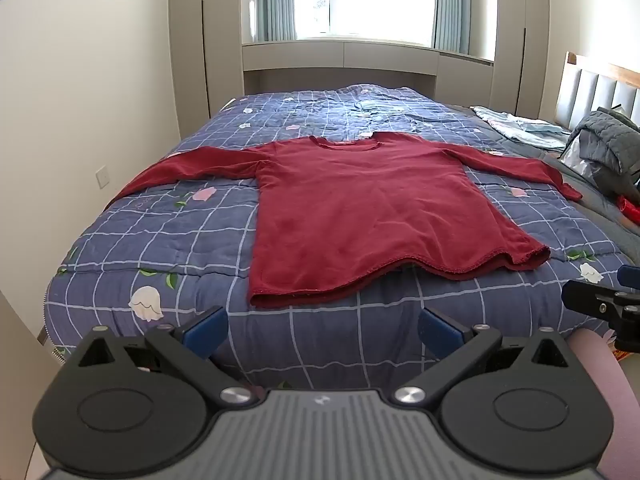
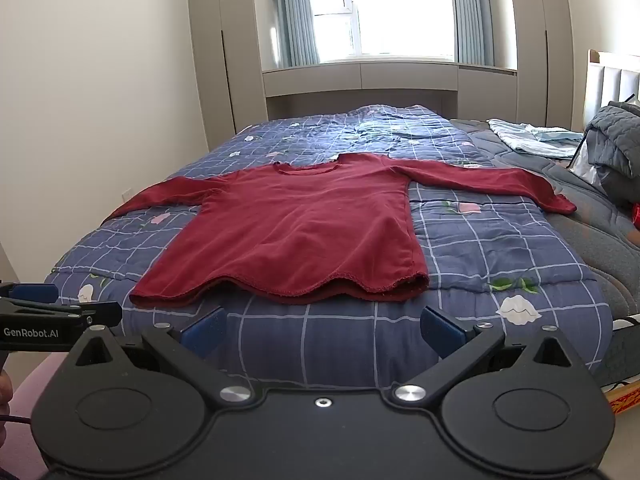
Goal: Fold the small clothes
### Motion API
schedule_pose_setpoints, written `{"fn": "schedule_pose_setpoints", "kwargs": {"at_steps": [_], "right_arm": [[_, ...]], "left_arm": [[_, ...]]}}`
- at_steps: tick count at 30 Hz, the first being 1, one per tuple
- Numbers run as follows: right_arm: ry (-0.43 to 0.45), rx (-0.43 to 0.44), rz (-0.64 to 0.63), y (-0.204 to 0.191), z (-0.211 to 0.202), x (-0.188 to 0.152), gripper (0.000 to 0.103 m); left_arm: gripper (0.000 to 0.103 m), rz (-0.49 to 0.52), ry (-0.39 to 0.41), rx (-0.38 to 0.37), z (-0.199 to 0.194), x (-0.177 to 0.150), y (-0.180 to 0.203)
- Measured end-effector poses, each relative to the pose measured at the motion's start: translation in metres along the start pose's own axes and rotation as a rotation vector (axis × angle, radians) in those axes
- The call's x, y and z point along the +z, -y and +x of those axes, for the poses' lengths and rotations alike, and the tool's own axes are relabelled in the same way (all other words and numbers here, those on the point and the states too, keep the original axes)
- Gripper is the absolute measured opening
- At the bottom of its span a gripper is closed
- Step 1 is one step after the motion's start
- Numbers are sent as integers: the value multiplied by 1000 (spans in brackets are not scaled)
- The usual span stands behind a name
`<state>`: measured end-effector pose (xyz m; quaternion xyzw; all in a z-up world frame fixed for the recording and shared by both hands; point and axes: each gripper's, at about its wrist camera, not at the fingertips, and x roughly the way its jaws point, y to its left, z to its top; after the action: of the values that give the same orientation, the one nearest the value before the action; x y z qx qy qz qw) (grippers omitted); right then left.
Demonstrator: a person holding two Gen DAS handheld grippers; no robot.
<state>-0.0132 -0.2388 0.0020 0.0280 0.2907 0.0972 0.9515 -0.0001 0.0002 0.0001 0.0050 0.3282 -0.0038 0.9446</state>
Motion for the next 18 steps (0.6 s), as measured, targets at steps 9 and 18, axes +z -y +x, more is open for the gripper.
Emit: {"fn": "schedule_pose_setpoints", "kwargs": {"at_steps": [9,18], "right_arm": [[-3,0,1,0,0,0,103],[-3,0,2,0,0,1,103]], "left_arm": [[103,6,9,4,-5,0,-2],[103,7,-1,2,-1,1,2]]}}
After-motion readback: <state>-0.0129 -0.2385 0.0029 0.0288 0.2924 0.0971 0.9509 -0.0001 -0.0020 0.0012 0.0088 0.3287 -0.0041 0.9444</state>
